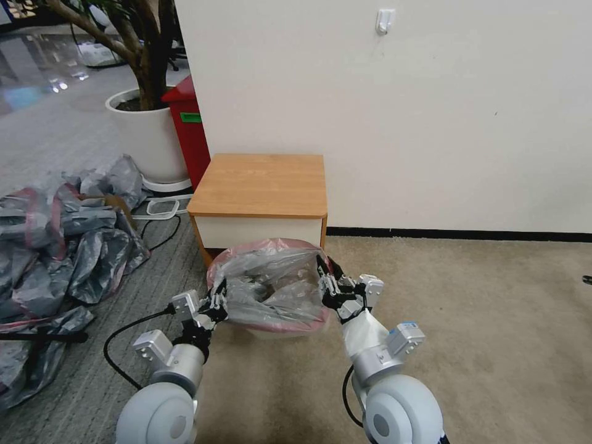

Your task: Pick up the garbage bag from the table and place it over the trash can.

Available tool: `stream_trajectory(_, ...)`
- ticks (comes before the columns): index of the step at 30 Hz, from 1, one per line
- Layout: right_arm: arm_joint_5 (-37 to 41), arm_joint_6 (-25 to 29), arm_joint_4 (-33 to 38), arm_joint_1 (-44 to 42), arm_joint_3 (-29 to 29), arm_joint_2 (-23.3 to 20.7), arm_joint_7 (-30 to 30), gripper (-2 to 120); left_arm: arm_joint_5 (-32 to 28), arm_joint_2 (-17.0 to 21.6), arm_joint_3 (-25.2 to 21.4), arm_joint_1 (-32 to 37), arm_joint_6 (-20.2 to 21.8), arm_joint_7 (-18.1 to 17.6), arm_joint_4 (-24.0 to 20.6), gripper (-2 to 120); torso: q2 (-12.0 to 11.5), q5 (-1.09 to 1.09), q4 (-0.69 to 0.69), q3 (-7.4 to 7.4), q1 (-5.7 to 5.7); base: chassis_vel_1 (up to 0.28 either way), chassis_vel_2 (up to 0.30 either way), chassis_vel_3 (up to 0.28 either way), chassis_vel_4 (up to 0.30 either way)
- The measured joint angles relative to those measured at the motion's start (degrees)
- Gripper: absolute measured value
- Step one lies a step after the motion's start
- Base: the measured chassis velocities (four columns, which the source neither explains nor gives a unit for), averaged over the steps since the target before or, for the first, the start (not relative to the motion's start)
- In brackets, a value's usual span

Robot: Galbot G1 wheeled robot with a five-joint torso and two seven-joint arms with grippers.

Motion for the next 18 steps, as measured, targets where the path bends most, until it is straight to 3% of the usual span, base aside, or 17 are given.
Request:
stream_trajectory(2,0.0,0.1,0.0,0.1,0.1,0.1,0.0,0,0.0,0.0,0.0,0.0,0.0,0.0,0.1,9,0.0,0.00,0.00,0.00,0.00,0.000,0.000,0.000,0.000)
stream_trajectory(18,2.4,-0.8,0.1,3.6,2.6,-1.6,0.6,0,0.4,0.2,0.7,0.5,0.0,1.7,0.3,9,0.0,0.00,0.00,0.00,-0.01,0.000,0.000,0.000,0.000)
